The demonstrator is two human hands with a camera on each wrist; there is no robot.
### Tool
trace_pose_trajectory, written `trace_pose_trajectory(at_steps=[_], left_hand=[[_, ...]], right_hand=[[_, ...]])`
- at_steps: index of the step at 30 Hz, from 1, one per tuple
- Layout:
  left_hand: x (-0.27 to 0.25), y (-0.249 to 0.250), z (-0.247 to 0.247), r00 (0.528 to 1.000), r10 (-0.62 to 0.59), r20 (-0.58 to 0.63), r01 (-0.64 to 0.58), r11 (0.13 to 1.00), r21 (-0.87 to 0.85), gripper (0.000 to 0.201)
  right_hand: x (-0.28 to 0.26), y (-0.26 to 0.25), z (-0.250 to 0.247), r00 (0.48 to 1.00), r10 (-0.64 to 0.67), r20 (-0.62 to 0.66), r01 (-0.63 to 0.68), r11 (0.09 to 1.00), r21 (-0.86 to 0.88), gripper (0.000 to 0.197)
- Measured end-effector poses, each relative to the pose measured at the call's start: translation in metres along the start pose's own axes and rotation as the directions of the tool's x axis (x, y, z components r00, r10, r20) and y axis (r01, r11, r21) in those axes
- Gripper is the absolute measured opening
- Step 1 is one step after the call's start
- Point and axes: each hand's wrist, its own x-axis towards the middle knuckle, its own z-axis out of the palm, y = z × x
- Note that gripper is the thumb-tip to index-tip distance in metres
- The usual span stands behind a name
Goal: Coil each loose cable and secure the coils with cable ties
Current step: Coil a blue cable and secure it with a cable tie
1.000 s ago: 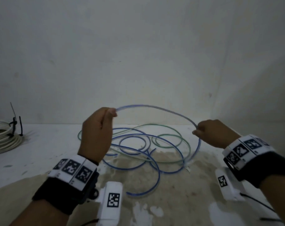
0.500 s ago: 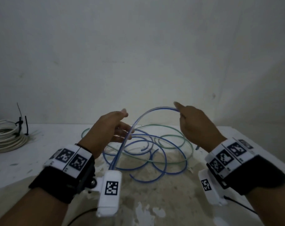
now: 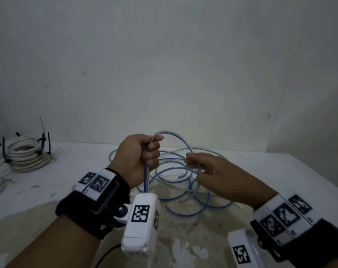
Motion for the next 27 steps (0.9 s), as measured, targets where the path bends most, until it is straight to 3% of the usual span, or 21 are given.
trace_pose_trajectory(at_steps=[2, 6, 8, 10, 11, 14, 16, 18, 20, 23, 25, 27], left_hand=[[-0.001, 0.002, -0.003, 1.000, -0.006, 0.012, 0.006, 1.000, 0.004, 0.024], [0.000, 0.002, -0.010, 1.000, -0.012, 0.001, 0.012, 0.991, 0.131, 0.024], [0.001, 0.002, -0.014, 0.999, -0.028, -0.019, 0.029, 0.996, 0.084, 0.026], [0.002, 0.003, -0.016, 0.999, -0.041, -0.014, 0.042, 0.999, 0.027, 0.026], [0.001, 0.003, -0.017, 0.999, -0.043, -0.002, 0.043, 0.999, 0.031, 0.025], [-0.003, -0.002, -0.015, 0.999, -0.030, 0.014, 0.026, 0.974, 0.224, 0.022], [-0.004, -0.007, -0.014, 1.000, -0.013, 0.003, 0.011, 0.948, 0.319, 0.026], [-0.004, -0.010, -0.014, 1.000, -0.022, -0.017, 0.026, 0.956, 0.292, 0.025], [-0.004, -0.011, -0.012, 0.999, -0.051, -0.018, 0.054, 0.971, 0.232, 0.021], [-0.004, -0.016, -0.009, 1.000, -0.023, -0.013, 0.026, 0.956, 0.292, 0.017], [-0.004, -0.021, -0.009, 1.000, 0.013, -0.017, -0.006, 0.922, 0.387, 0.022], [-0.004, -0.025, -0.009, 0.998, 0.046, -0.035, -0.028, 0.910, 0.414, 0.028]], right_hand=[[0.000, -0.005, 0.009, 1.000, -0.009, 0.029, 0.007, 0.996, 0.088, 0.049], [0.012, -0.013, 0.018, 0.986, 0.167, 0.003, -0.151, 0.884, 0.443, 0.019], [0.011, -0.013, 0.017, 0.996, 0.084, -0.010, -0.074, 0.926, 0.370, 0.017], [0.006, -0.011, 0.018, 0.996, -0.055, -0.066, 0.060, 0.996, 0.066, 0.012], [0.006, -0.005, 0.020, 0.986, -0.115, -0.122, 0.105, 0.991, -0.089, 0.018], [0.016, 0.005, 0.031, 0.886, -0.276, -0.373, 0.171, 0.942, -0.290, 0.033], [0.021, 0.006, 0.034, 0.860, -0.267, -0.434, 0.175, 0.955, -0.241, 0.026], [0.023, 0.002, 0.039, 0.881, -0.209, -0.424, 0.183, 0.978, -0.104, 0.021], [0.024, -0.004, 0.046, 0.898, -0.170, -0.407, 0.190, 0.982, 0.009, 0.030], [0.025, -0.009, 0.057, 0.860, -0.158, -0.486, 0.222, 0.972, 0.078, 0.015], [0.025, -0.007, 0.063, 0.821, -0.186, -0.539, 0.248, 0.968, 0.043, 0.025], [0.027, 0.000, 0.069, 0.828, -0.131, -0.545, 0.220, 0.970, 0.101, 0.021]])
